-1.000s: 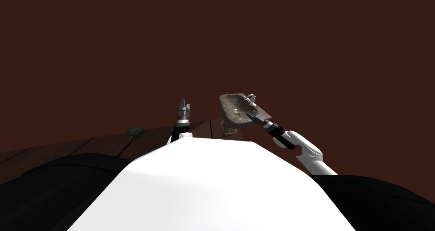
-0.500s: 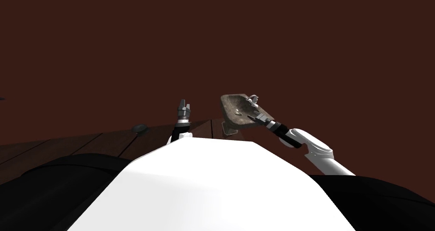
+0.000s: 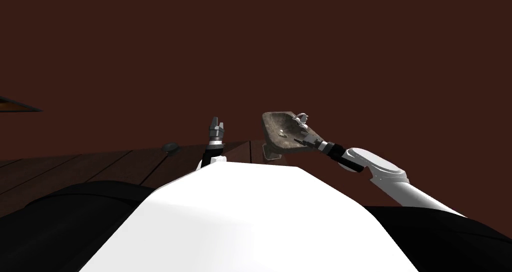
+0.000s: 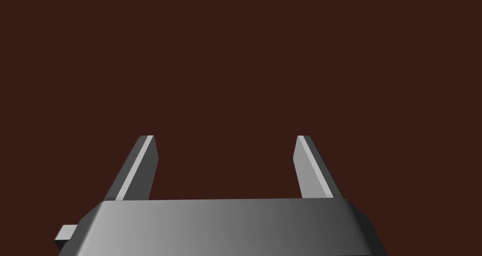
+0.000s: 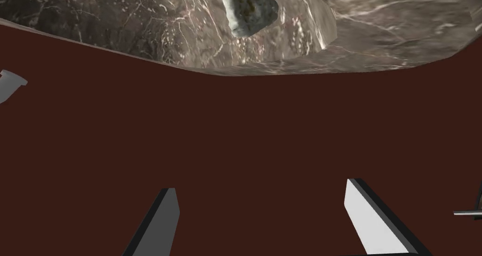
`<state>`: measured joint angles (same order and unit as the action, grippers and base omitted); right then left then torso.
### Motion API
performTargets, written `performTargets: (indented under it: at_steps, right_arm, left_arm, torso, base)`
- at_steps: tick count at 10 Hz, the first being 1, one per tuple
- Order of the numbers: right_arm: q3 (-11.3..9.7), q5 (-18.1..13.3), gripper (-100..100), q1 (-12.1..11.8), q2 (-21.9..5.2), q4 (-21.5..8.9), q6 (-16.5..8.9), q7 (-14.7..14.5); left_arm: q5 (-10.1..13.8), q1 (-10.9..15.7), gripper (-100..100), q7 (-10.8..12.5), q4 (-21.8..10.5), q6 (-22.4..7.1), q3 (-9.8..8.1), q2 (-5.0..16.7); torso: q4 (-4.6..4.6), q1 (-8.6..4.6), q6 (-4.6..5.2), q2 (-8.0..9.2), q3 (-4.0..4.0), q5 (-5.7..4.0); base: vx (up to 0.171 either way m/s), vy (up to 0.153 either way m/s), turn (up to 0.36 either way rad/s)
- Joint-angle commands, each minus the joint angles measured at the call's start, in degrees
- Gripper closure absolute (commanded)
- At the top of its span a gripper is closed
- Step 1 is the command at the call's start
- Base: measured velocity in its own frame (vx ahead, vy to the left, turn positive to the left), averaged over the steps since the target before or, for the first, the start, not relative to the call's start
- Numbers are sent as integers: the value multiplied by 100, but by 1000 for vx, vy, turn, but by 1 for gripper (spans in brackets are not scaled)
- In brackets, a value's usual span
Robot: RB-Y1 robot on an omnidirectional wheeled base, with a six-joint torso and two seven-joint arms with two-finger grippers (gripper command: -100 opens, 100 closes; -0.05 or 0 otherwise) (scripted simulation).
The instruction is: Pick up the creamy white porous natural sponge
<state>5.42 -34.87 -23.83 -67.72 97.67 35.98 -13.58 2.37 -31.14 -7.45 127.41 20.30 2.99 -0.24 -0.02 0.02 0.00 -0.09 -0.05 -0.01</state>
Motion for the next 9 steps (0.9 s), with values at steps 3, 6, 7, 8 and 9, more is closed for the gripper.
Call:
performTargets:
  at_steps: [3, 6, 7, 8, 9]
  right_arm:
    - [-52, -242, -100, -14, -467, -209, 103, -164]
    - [-182, -536, -100, 20, -964, -507, 229, -350]
    - [-259, -669, -100, 38, -1185, -648, 291, -438]
    - [-342, -790, -100, 55, -1344, -782, 351, -520]
    - [-432, -901, -100, 72, -1557, -909, 410, -598]
  left_arm:
    - [0, 0, 0, 0, 0, 0, 0, 0]
    - [0, 0, 0, 0, 0, 0, 0, 0]
    - [0, -1, 0, 0, 0, 0, 0, 0]
    - [0, 0, 0, 0, 0, 0, 0, 0]
    - [0, 0, 0, 0, 0, 0, 0, 0]
  torso:
    - [0, 2, 0, 0, 0, 1]
    - [-1, 6, -2, -6, -3, 1]
    - [-1, 5, 4, -3, -2, 1]
    - [-1, 7, 1, -3, -2, 1]
    - [-2, 11, 0, -7, -4, 3]
  base:
    - [8, 2, 91]
    - [15, 10, 148]
    - [17, 14, 121]
    - [29, 24, 185]
    - [36, 36, 212]
